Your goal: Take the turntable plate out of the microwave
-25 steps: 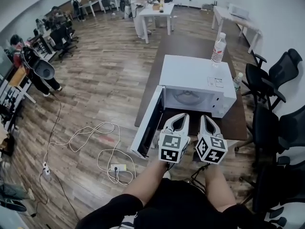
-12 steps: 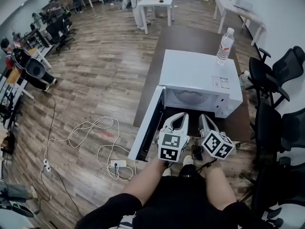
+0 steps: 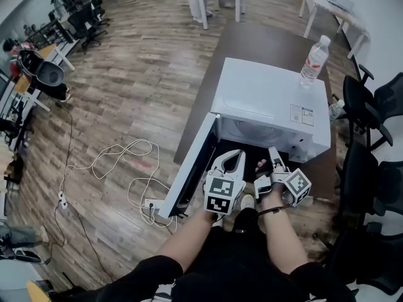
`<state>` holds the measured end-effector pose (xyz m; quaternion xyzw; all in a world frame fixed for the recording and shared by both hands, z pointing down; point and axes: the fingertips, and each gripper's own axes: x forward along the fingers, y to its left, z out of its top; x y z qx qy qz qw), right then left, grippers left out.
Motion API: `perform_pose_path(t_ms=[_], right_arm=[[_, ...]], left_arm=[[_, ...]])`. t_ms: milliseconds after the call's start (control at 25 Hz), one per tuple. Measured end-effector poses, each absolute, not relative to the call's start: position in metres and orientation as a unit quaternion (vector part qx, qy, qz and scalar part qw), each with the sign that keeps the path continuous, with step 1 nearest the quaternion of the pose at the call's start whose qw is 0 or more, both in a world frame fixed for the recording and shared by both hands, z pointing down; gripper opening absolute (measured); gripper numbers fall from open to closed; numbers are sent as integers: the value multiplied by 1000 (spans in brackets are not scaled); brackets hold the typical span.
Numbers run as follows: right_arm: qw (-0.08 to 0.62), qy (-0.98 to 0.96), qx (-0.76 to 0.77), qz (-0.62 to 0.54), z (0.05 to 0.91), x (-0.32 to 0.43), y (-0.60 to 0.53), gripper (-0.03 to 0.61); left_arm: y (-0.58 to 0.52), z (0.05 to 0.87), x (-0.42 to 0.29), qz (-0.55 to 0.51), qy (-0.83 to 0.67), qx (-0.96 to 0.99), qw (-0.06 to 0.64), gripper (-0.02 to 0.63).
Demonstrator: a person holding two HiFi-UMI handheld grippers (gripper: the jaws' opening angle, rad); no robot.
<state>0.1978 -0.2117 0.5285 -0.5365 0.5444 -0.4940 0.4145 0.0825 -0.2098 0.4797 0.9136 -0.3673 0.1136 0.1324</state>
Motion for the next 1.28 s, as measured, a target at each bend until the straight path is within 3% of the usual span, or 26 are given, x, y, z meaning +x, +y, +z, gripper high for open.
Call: perform_pose_path(t_ms=[160,480,1280], right_arm=[[447,514,-515,-520,552,209,-230,125],[466,453,-494,-577,607,220,-261,170],[400,412,-540,-615,663,232,-290,244]], left_arm=[[-218,493,83,120,-376,908,142,9],[-229,510,76,133,-391,896,161,9],[-233,523,68,146,-396,890,171,9]])
